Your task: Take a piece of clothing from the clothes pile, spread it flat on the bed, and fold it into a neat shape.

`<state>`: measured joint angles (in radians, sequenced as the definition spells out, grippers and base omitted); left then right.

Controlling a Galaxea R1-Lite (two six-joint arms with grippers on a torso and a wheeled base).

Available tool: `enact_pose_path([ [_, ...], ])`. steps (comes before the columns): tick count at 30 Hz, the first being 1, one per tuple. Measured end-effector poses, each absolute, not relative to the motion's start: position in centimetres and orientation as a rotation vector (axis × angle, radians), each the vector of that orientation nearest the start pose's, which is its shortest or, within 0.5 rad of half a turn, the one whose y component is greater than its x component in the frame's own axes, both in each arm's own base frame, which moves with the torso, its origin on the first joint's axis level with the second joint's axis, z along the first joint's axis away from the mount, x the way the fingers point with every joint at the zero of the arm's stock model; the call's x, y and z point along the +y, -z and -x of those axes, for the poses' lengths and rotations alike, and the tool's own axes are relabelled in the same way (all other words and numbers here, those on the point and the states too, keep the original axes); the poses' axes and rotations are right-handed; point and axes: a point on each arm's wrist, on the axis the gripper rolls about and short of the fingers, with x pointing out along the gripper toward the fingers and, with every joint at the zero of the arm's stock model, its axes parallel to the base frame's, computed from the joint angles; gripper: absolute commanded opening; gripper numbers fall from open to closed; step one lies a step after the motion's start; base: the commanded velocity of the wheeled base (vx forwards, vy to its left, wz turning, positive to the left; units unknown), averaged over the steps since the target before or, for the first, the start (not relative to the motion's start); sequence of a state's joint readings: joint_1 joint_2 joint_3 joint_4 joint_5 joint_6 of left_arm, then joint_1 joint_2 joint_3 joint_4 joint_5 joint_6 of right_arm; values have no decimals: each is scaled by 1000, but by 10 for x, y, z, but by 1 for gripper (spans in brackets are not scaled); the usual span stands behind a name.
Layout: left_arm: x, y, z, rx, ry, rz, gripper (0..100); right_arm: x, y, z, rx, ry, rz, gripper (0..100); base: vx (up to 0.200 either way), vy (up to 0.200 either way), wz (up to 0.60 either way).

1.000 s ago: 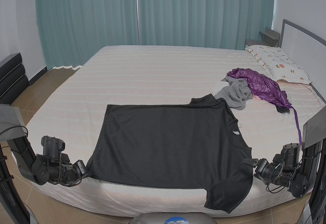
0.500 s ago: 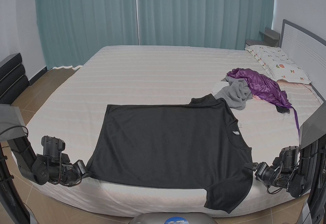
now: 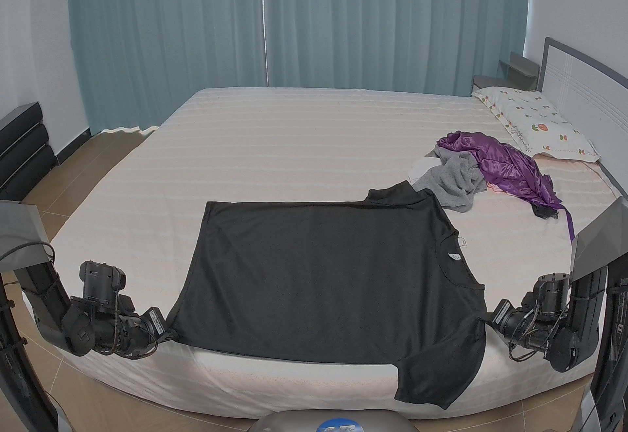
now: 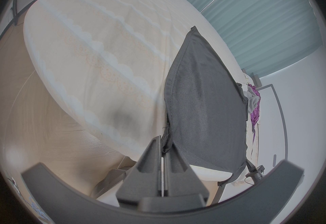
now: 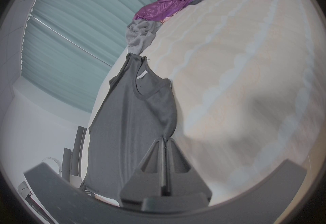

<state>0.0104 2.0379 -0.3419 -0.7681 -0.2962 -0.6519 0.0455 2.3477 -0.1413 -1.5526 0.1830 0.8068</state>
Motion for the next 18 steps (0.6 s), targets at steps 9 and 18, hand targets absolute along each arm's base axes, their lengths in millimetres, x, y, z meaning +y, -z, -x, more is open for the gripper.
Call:
enact_pose_path([
  [9,-3,-4,-250,978,-46,743,0,13,30,-272,615,28,-822,0,0,0,0],
  [18,-3,-4,-250,977,-48,745,0,13,34,-292,566,7,-821,0,0,0,0],
])
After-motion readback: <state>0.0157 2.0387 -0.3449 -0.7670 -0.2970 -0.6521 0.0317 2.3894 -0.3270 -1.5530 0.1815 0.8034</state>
